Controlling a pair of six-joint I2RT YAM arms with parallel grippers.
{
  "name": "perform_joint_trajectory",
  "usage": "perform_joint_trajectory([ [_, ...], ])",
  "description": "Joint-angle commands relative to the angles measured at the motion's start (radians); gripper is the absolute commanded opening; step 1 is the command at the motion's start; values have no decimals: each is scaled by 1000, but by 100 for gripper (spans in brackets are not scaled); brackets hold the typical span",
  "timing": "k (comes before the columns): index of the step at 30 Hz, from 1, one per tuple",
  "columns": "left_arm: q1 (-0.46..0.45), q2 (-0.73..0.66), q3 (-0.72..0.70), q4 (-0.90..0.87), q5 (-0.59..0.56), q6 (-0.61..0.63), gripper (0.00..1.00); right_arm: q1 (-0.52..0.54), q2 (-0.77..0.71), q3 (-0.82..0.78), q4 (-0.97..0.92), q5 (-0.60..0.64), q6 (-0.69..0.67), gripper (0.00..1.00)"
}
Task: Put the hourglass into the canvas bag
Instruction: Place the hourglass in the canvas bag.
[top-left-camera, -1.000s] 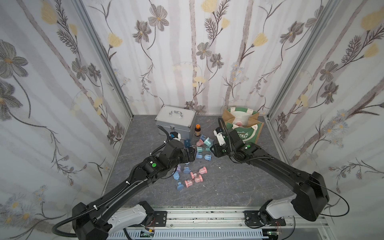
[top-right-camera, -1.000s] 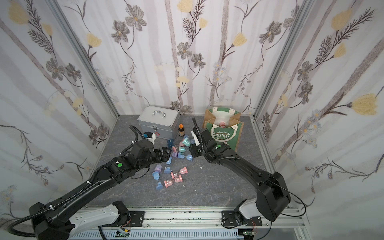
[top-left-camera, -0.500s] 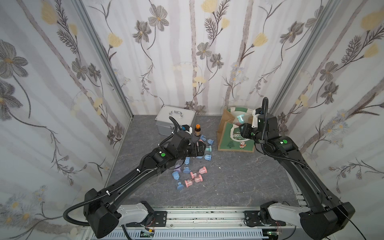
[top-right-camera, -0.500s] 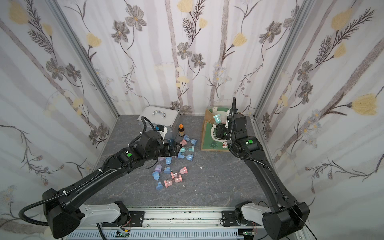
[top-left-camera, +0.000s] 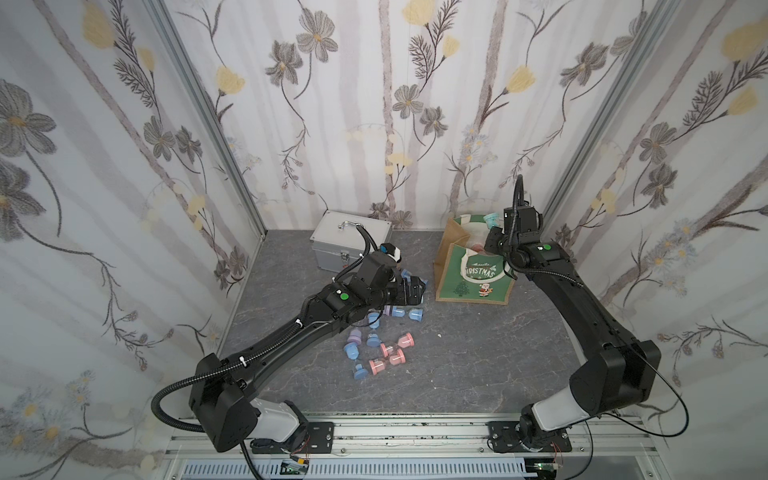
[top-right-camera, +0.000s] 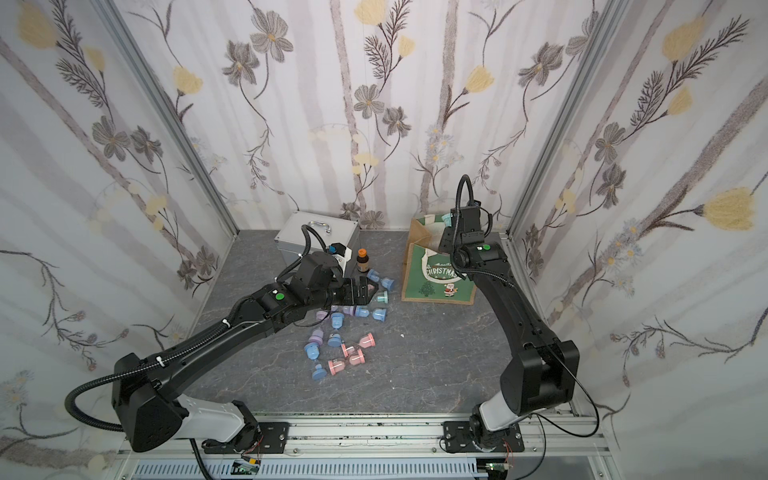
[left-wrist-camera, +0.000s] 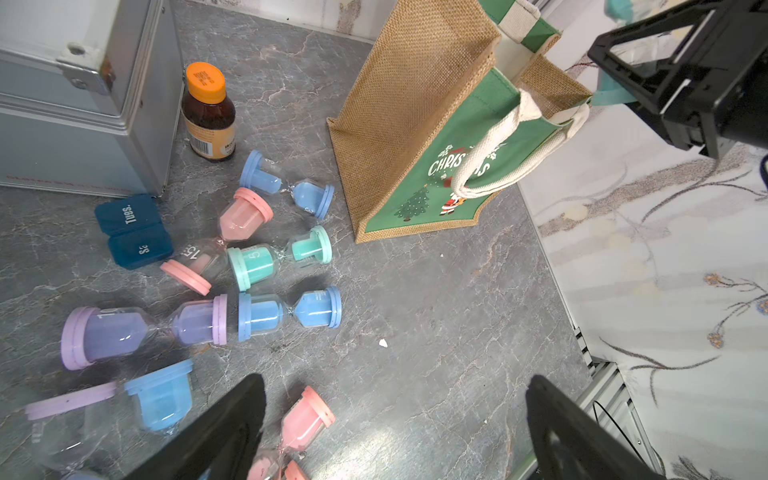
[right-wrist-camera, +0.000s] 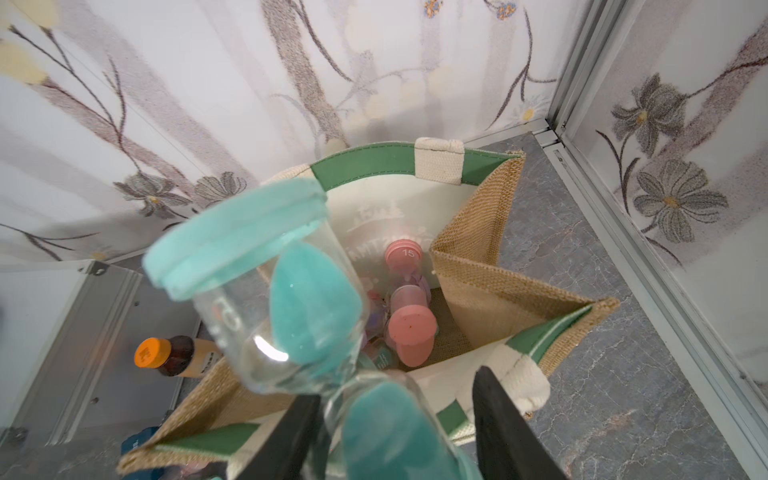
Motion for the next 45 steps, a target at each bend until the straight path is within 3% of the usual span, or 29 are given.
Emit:
perform_joint_trajectory([
  [1,1,10,13,49,-1,1,100,-3,57,46,46,46,-13,21],
  [9,2,29,14,51,-25,8,100,-14,225,147,22,13,-18,21],
  [26,8,41,0,64,-62,5,100,-23,437,156,-11,-99,-4,29],
  [36,10,15,-13,72,-79,-2,100,-19,354,131,-13,-59,5,59],
  [45,11,5,-20,72,-81,-13,100,11,259,125,-28,-44,5,76],
])
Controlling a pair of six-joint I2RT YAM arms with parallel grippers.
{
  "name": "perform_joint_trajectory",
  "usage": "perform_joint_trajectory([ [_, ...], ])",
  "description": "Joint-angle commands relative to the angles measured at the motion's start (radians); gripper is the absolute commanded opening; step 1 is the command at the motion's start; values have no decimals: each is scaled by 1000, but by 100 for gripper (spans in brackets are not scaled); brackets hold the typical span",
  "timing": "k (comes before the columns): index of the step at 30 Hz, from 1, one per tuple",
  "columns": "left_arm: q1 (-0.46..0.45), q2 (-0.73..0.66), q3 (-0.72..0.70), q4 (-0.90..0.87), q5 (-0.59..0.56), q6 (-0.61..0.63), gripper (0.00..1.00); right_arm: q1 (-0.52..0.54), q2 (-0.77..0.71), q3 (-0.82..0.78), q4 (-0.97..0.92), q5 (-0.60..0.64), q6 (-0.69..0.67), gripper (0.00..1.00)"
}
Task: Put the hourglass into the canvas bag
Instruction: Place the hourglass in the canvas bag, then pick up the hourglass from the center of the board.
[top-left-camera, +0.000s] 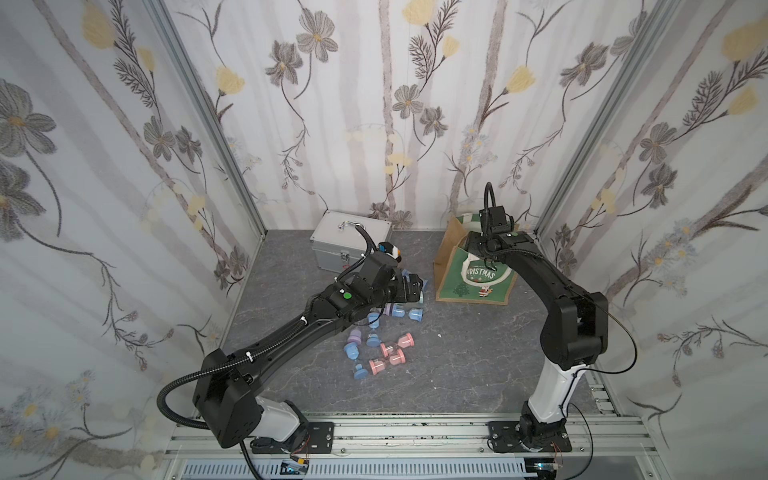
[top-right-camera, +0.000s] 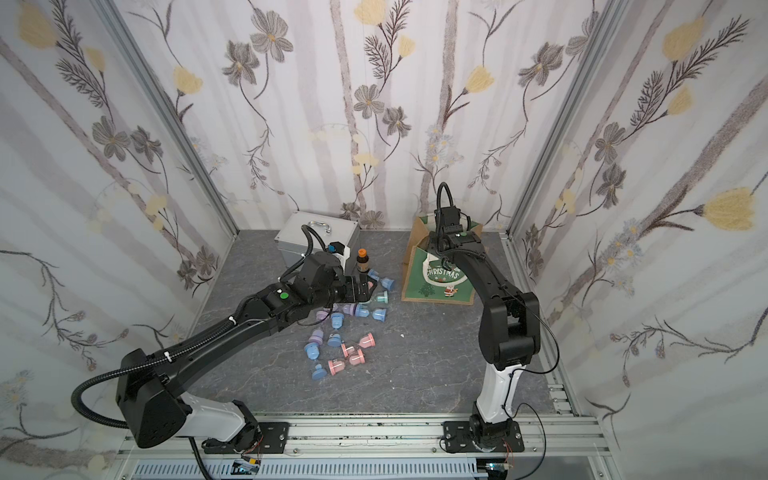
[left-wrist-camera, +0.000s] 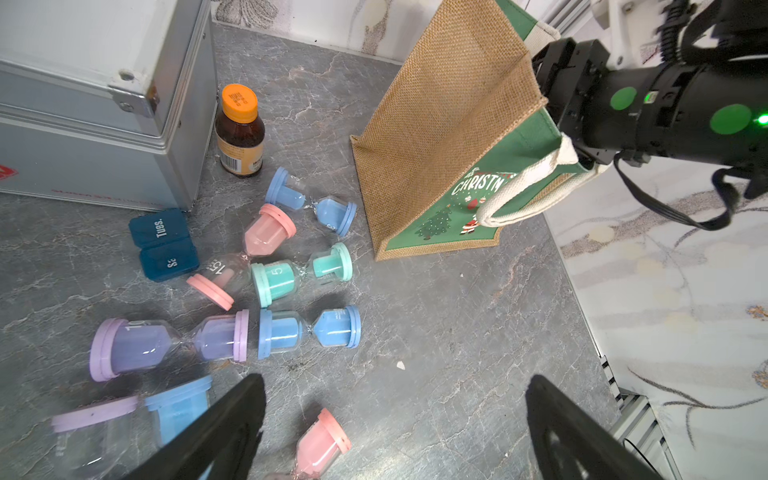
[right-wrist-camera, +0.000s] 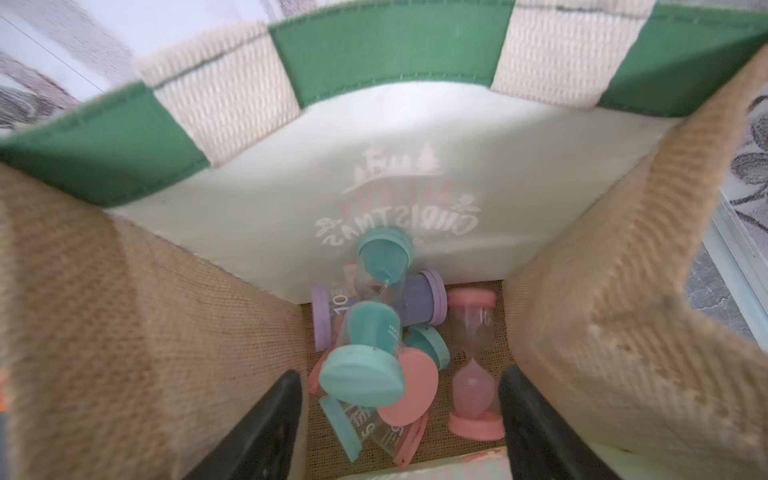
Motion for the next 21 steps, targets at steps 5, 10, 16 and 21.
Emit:
perform_joint_trajectory([
  [5,1,-27,-16,32,-25,-16,100,36,-86,-2,-30,34,15,83],
  [10,1,-57,-36,28,-53,-21,100,61,-161,-27,-35,35,24,88],
  [16,1,-124,-84,27,-104,-35,100,116,-246,-52,-56,49,25,91],
  [21,3,-204,-142,26,-144,-46,100,190,-332,-106,-61,74,43,92],
])
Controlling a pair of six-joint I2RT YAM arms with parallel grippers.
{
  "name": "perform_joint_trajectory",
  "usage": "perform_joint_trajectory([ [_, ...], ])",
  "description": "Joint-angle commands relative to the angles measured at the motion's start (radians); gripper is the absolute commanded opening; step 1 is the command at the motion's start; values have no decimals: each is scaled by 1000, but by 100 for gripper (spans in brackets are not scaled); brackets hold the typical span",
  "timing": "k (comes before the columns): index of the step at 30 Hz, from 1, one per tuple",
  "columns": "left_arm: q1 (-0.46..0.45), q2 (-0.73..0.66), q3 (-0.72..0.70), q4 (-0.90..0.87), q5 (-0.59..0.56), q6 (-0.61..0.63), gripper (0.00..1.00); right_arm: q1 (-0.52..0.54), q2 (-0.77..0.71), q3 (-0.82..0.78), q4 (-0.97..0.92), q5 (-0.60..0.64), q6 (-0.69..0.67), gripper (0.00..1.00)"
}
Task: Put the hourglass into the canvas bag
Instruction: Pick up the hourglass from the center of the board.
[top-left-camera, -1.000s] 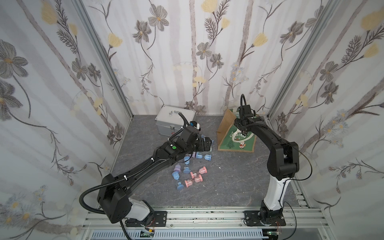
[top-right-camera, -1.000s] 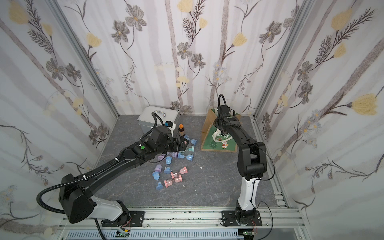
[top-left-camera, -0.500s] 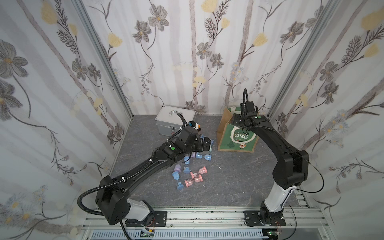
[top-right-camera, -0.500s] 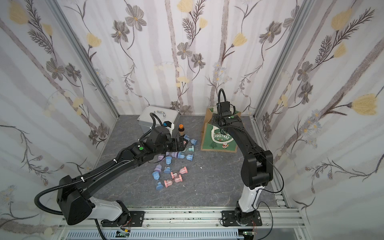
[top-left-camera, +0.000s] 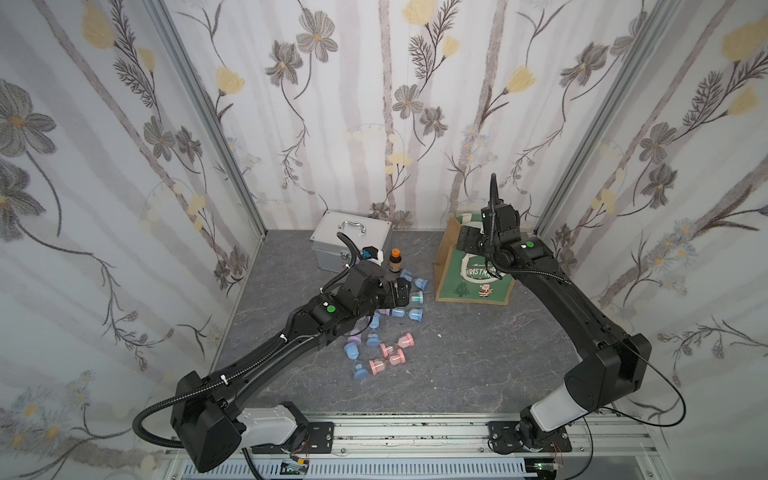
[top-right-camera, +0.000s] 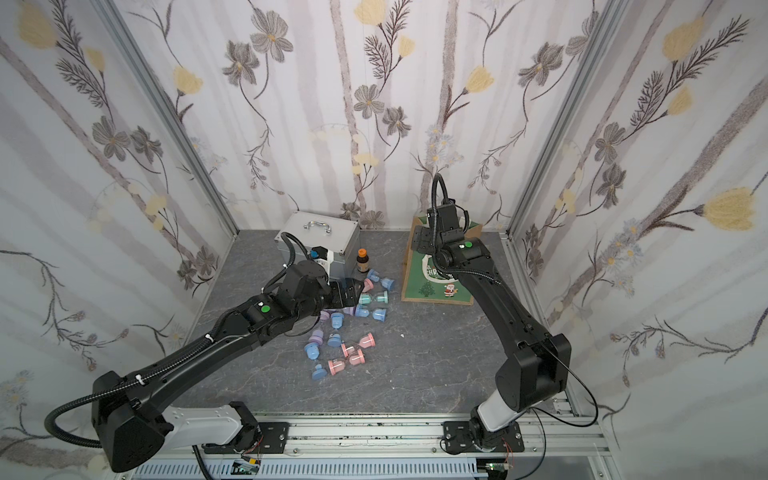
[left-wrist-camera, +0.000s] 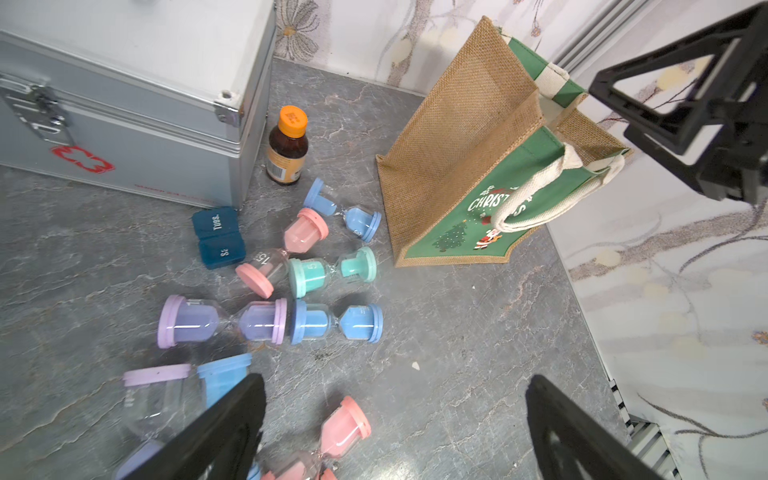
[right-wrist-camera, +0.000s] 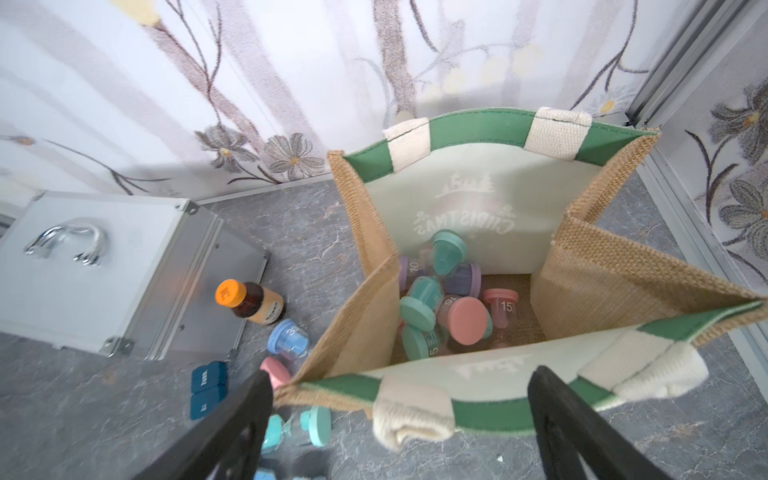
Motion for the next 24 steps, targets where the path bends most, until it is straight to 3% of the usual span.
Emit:
perform_joint_trajectory([
  [1,2,-44,-24,16,-55,-18,100,45,-47,-40,-9,34,23,92],
  [6,2,-89,-53,-28,-67,-16,100,172,-106,-164,33,44,45,93],
  [11,3,-127,-106,-55,-80,-31,100,291,-105,-300,136,-49,-24,92],
  [17,3,-143,-144,-77,-90,-41,100,391,10,-348,200,-147,-146,85],
  [24,3,-152,-175,-79,-99,-52,100,417,137,-343,279,-184,-232,79],
])
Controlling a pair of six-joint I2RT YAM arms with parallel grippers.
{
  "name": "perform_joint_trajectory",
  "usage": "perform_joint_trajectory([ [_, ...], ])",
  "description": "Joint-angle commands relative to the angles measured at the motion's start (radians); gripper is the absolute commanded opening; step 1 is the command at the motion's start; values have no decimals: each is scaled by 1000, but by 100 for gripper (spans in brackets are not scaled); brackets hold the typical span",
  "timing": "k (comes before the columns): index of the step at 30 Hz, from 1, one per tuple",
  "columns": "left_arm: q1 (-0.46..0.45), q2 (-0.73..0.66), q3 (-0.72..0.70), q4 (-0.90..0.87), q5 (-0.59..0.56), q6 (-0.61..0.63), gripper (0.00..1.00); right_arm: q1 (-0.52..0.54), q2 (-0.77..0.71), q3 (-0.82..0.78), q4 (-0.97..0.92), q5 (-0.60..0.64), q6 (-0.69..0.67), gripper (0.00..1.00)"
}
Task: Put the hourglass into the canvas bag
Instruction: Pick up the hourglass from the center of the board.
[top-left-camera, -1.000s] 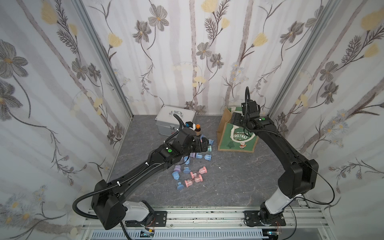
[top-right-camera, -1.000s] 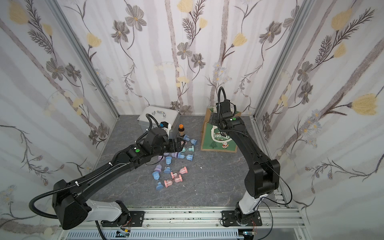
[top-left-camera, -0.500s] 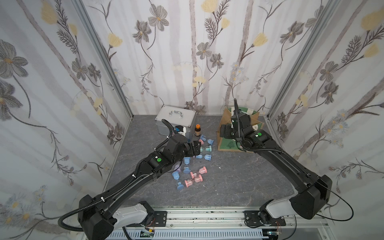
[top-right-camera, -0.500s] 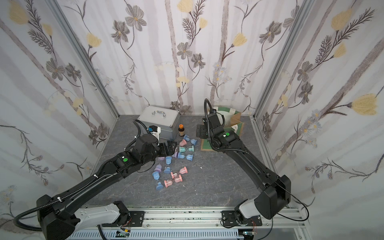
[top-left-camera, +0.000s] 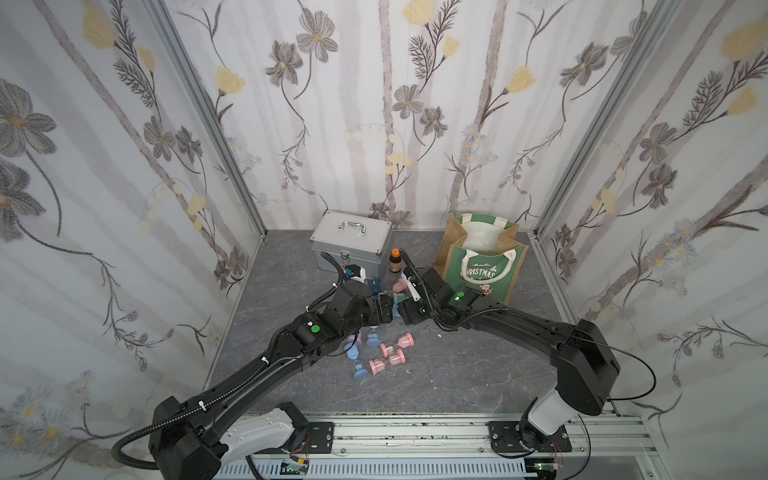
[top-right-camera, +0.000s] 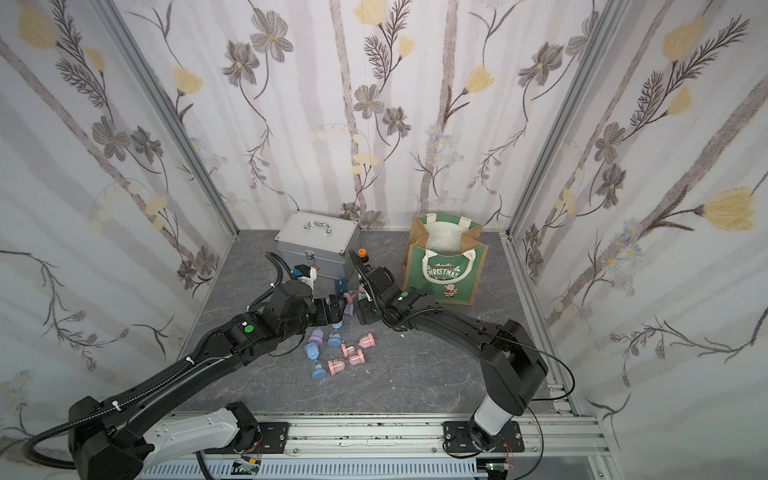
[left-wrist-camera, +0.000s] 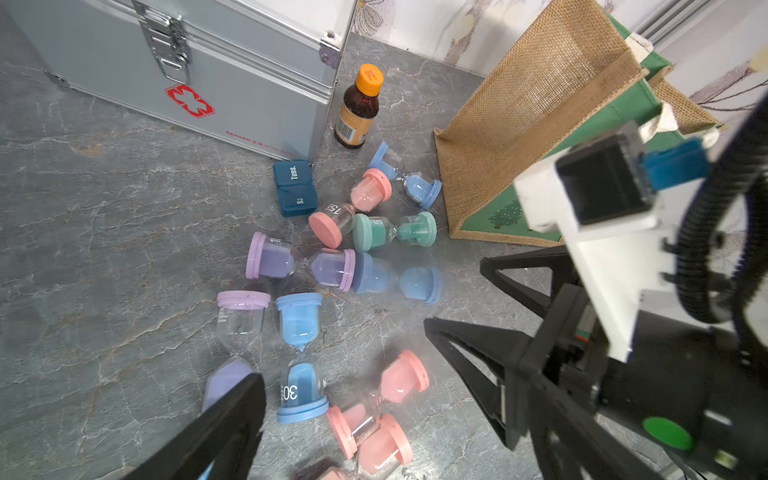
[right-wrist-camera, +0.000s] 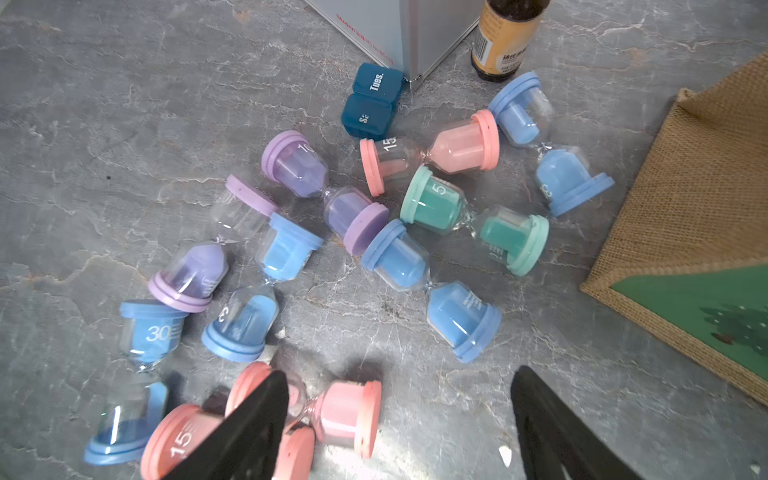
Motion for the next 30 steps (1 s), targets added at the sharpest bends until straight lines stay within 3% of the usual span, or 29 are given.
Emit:
perform_joint_trajectory([
  [1,2,-9,-16,-9,-28,-17,100,2,49,17,79,-18,-69,78],
  [10,3,-36,-67,-14,-44,-33,100,-39,160,46,101,14,-143,71],
  [16,3,-61,-88,-20,-58,-43,100,-86,216,46,118,-20,-185,70],
  [30,6,-48,-86,-16,-58,-47,100,-78,244,-50,176,-114,-192,66],
])
